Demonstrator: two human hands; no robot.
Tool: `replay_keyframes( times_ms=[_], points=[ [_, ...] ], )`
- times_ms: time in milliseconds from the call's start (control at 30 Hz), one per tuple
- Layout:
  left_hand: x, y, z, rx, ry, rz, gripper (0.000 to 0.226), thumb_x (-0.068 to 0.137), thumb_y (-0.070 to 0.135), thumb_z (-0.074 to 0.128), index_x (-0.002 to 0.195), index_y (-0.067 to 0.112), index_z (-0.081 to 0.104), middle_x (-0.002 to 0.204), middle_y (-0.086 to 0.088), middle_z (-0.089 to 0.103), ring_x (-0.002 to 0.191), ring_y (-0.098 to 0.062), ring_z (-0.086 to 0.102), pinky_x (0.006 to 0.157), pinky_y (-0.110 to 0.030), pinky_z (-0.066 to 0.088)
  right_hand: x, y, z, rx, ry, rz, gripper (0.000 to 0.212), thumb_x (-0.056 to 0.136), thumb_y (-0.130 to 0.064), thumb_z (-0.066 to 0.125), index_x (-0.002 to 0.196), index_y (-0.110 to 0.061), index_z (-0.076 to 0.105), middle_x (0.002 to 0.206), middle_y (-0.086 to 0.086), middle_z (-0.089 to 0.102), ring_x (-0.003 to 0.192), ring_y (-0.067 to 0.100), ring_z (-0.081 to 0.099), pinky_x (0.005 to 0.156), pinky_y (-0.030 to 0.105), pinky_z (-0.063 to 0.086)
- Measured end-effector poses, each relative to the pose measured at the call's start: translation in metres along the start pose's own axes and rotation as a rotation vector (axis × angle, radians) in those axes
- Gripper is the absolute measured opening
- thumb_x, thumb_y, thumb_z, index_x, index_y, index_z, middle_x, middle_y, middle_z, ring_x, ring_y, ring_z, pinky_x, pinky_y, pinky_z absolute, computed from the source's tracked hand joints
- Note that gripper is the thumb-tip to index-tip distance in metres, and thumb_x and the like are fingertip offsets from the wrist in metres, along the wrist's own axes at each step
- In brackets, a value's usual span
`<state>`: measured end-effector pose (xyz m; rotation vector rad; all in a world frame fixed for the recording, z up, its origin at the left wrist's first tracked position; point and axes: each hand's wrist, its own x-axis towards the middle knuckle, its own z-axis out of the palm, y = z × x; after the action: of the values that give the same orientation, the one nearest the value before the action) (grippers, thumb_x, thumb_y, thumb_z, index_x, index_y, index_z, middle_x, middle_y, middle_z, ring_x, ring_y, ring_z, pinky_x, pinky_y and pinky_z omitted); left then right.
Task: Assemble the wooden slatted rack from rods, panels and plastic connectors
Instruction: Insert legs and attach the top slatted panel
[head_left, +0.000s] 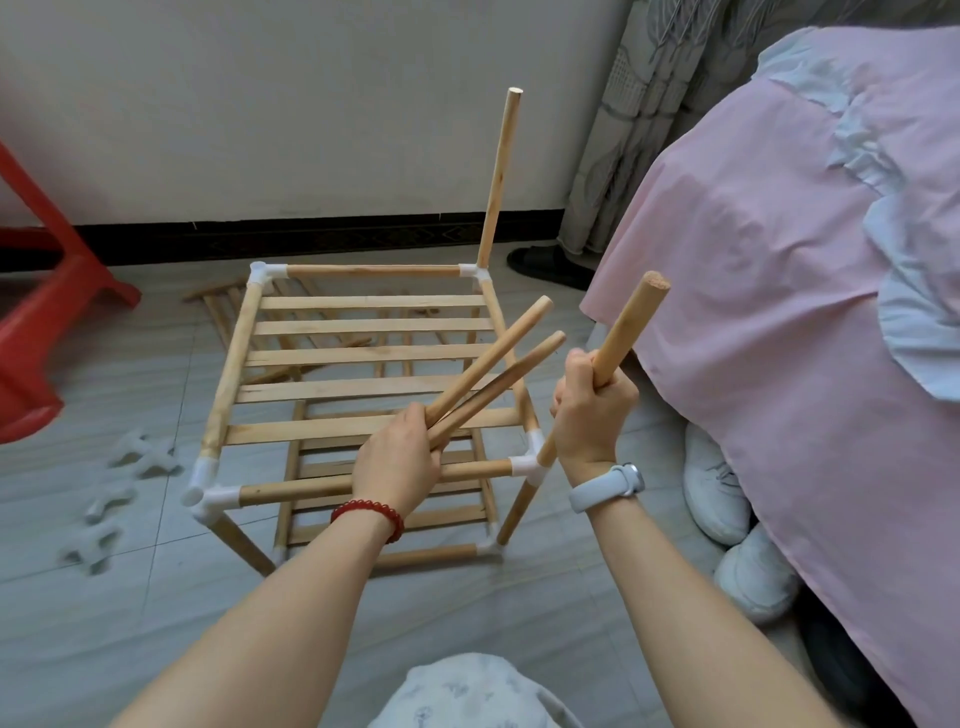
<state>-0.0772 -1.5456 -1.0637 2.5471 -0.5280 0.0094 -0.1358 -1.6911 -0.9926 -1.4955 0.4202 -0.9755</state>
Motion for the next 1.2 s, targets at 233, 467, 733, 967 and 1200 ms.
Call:
replay_keyframes(
  times_ms=[233, 467, 733, 967, 1200],
  points=[
    [-0.007, 0.007, -0.015, -0.093, -0.05, -0.098, 0.018, 0.091, 0.032, 0.056, 0.098, 0.019, 0.047, 0.09, 0.0, 0.055, 0.083, -0.018, 0.054, 0.068, -0.03, 0.045, 0.012, 0.005, -0.014, -0.002, -0.127, 0.026, 0.045, 0.089, 0.009, 0.044, 0.051, -0.014, 0.036, 0.04, 0.001, 0.035, 0.038, 0.016, 0.034, 0.041, 0.026, 0.03],
    [-0.004, -0.001, -0.054, -0.153, 0.014, -0.1, 0.022, 0.09, 0.034, 0.057, 0.106, 0.023, 0.048, 0.093, 0.002, 0.057, 0.083, -0.016, 0.054, 0.067, -0.032, 0.044, 0.082, -0.006, -0.041, -0.536, -0.127, 0.085, 0.025, 0.098, -0.028, 0.04, 0.09, -0.006, 0.046, 0.066, 0.005, 0.049, 0.058, 0.015, 0.053, 0.05, 0.027, 0.042],
    [-0.005, -0.008, -0.063, -0.161, -0.015, -0.118, 0.019, 0.089, 0.038, 0.057, 0.097, 0.024, 0.047, 0.089, 0.005, 0.057, 0.08, -0.013, 0.054, 0.067, -0.029, 0.041, 0.05, 0.009, -0.025, -0.799, -0.049, 0.576, 0.064, 0.09, -0.026, 0.053, 0.141, -0.005, 0.022, 0.144, 0.018, 0.026, 0.126, 0.035, 0.038, 0.099, 0.041, 0.039],
    [-0.001, -0.005, -0.064, -0.169, -0.012, -0.106, 0.024, 0.089, 0.039, 0.058, 0.1, 0.021, 0.047, 0.086, 0.005, 0.057, 0.08, -0.017, 0.056, 0.067, -0.033, 0.046, -0.042, 0.056, 0.013, -0.65, -0.108, 0.72, 0.079, 0.085, 0.005, 0.046, 0.144, -0.006, -0.006, 0.147, 0.019, 0.025, 0.124, 0.038, 0.042, 0.098, 0.044, 0.044],
    [0.006, -0.019, -0.061, -0.249, -0.059, -0.076, 0.023, 0.085, 0.041, 0.063, 0.092, 0.025, 0.048, 0.081, 0.01, 0.055, 0.079, -0.014, 0.056, 0.064, -0.03, 0.044, 0.032, 0.053, 0.007, -0.919, -0.368, 0.659, 0.068, 0.099, -0.022, 0.038, 0.147, -0.001, -0.006, 0.129, 0.022, 0.051, 0.111, 0.035, 0.053, 0.09, 0.039, 0.043]
  ],
)
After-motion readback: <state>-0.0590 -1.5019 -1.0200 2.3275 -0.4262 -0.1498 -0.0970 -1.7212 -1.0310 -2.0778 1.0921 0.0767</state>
